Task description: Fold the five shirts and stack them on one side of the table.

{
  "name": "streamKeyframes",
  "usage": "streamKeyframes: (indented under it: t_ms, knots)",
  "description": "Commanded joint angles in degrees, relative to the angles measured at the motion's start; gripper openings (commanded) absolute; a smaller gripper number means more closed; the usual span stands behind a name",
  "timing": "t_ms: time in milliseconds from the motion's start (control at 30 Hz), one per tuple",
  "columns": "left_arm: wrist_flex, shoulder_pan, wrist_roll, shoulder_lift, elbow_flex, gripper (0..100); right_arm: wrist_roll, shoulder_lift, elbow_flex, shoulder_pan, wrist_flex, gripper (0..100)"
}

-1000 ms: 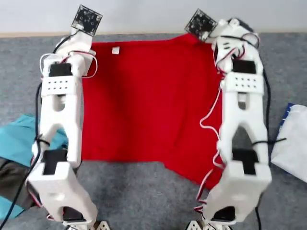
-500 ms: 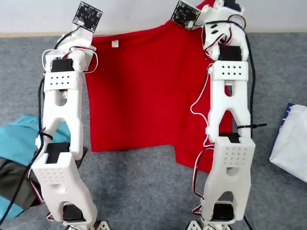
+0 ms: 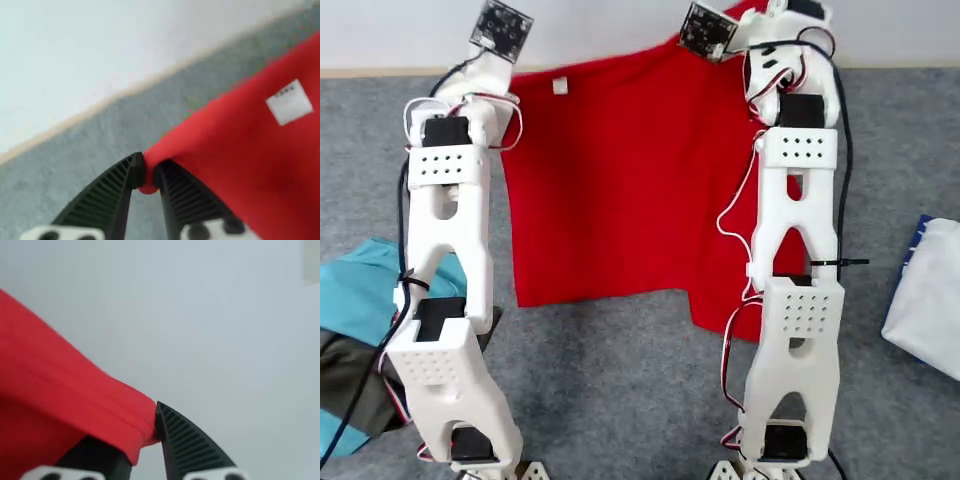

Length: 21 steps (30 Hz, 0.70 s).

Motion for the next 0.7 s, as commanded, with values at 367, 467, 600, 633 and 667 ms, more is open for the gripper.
streamKeyframes:
  t_ms: [367, 467, 600, 633, 667]
  knots:
    - [21.10, 0.18, -6.77, -1.14, -2.86, 0, 0.70, -8.31, -3.52, 3.65, 36.18, 1.0]
    - [26.11, 0.70, -11.60, -1.14, -2.86, 0, 0.70, -10.07, -3.52, 4.62, 44.62, 1.0]
    - [34.20, 2.20, -17.05, -0.62, -2.59, 0, 0.70, -11.56, -3.43, 5.85, 56.84, 1.0]
    - [35.96, 2.55, -18.81, -0.53, -2.51, 0, 0.70, -11.74, -3.43, 5.85, 59.74, 1.0]
    - [37.63, 2.73, -20.22, -0.53, -2.42, 0, 0.70, -11.82, -3.43, 5.93, 62.64, 1.0]
